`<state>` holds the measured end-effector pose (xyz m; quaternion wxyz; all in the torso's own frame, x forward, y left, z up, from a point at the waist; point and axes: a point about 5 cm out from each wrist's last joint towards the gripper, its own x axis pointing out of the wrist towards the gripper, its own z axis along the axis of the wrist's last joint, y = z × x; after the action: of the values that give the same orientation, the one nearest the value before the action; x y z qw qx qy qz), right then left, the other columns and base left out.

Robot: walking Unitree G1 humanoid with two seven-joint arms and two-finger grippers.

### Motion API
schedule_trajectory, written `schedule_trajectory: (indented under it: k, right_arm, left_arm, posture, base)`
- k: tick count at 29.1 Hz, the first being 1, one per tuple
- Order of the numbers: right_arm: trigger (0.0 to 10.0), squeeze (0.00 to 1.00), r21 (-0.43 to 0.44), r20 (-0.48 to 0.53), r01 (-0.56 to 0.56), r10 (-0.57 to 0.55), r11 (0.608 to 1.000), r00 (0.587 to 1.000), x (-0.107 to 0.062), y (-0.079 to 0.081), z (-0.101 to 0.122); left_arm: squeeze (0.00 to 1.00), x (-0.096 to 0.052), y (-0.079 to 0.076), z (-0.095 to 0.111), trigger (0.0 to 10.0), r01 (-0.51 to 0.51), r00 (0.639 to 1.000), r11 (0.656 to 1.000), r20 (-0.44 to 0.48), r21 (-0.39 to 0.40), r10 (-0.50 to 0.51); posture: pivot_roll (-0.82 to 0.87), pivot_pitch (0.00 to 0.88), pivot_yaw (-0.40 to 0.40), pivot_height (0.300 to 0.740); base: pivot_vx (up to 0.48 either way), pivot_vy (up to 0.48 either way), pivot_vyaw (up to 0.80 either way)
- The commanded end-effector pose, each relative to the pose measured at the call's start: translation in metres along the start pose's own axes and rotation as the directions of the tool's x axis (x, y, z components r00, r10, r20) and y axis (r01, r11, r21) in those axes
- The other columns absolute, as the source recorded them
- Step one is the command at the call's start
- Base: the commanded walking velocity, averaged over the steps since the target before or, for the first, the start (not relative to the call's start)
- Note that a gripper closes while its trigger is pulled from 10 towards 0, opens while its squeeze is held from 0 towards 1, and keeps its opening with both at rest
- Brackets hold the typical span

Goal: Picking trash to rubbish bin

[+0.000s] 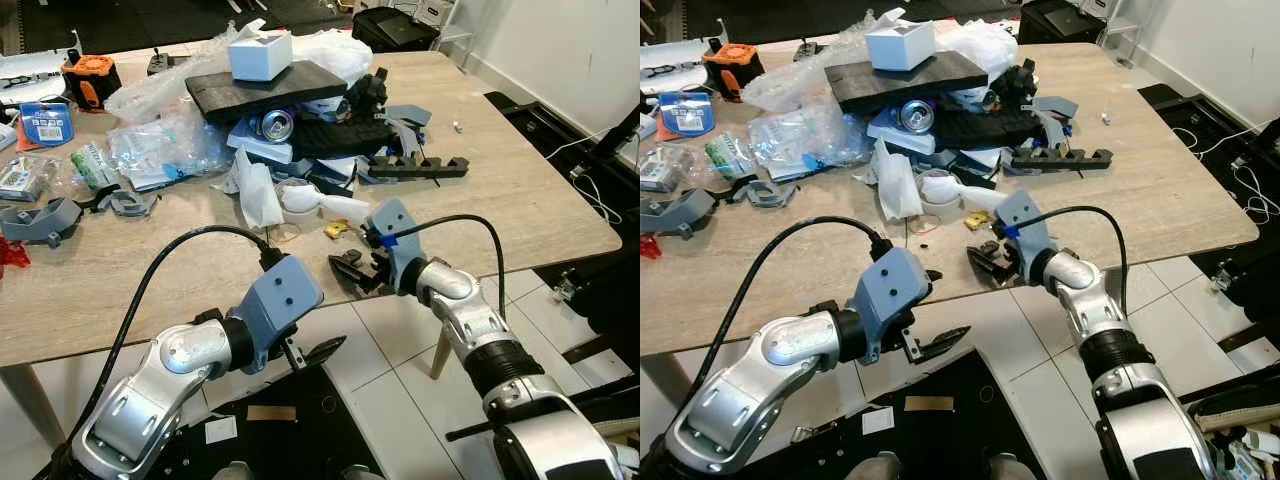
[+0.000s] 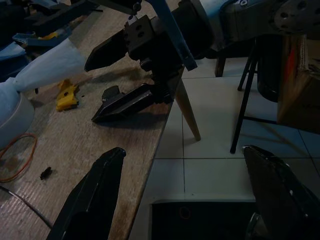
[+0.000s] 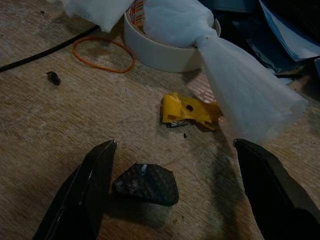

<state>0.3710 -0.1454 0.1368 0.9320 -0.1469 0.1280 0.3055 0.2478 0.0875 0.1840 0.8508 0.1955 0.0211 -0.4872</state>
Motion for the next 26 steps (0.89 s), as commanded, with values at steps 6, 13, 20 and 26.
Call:
schedule_trajectory:
  k: [6, 13, 20, 26]
  right_arm:
    - [3.9, 0.00, 0.114, -0.153, -0.037, 0.054, 0.993, 0.987, -0.004, 0.010, -0.038]
    - [0.0, 0.00, 0.219, -0.112, -0.076, 0.102, 0.973, 0.988, -0.001, 0.014, -0.034]
    - [0.0, 0.00, 0.296, -0.058, -0.047, 0.067, 0.954, 0.996, -0.003, 0.005, -0.024]
    - [0.0, 0.00, 0.470, 0.107, -0.090, 0.045, 0.878, 0.993, -0.009, -0.006, 0.001]
  left_arm:
    - [0.00, 0.001, -0.001, -0.005, 10.0, 0.027, 0.999, 1.000, -0.023, 0.002, -0.027]
    - [0.00, 0.002, 0.001, -0.005, 10.0, 0.025, 0.999, 1.000, -0.022, 0.006, -0.024]
    - [0.00, 0.003, 0.003, -0.005, 10.0, 0.018, 1.000, 1.000, -0.015, 0.003, -0.018]
    - [0.00, 0.005, 0.007, -0.003, 10.0, 0.008, 1.000, 1.000, -0.003, 0.006, -0.008]
  posture:
    - [0.24, 0.229, -0.044, 0.740]
    - [0.23, 0.220, -0.047, 0.740]
    - [0.23, 0.207, -0.042, 0.740]
    - [0.22, 0.196, -0.044, 0.740]
  base:
    - [0.000, 0.000, 0.00]
    - [0.000, 0.000, 0.00]
    - [0.000, 0.000, 0.00]
    - [0.000, 0.000, 0.00]
